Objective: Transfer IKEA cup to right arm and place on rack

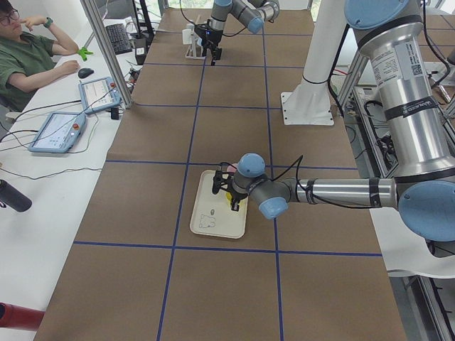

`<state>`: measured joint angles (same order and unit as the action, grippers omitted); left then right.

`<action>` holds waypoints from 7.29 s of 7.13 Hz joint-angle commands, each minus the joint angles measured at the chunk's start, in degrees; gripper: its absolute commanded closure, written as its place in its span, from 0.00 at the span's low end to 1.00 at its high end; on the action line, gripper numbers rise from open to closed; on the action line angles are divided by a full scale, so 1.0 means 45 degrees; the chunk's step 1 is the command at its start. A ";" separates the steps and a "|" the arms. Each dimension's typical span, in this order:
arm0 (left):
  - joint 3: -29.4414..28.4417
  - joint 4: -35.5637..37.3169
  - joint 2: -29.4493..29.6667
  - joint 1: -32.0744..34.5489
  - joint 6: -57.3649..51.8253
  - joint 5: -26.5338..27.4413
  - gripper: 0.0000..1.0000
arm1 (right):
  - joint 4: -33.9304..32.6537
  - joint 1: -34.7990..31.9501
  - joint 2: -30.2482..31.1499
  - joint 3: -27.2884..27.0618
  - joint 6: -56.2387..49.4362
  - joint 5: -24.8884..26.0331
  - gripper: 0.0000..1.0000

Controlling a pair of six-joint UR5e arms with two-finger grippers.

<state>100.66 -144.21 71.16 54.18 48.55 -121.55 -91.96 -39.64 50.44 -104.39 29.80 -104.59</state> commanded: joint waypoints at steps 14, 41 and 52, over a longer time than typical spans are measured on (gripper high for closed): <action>0.1517 0.1170 0.6368 0.4151 0.9331 -0.6635 1.00 | 0.7077 0.1150 0.1113 0.0248 -0.0937 0.2247 0.00; 0.1557 0.0347 1.0202 0.0166 1.4835 -0.4825 1.00 | 1.3034 0.2597 0.0862 0.0113 -0.5020 0.2735 0.13; 0.1479 0.0347 1.0398 0.0166 1.4369 -0.4844 0.23 | 1.3014 0.2578 0.0685 0.0152 -0.5039 0.3185 0.37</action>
<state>107.32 -142.68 117.93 54.92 114.18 -143.34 -33.40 -28.01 53.52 -103.78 7.12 -90.32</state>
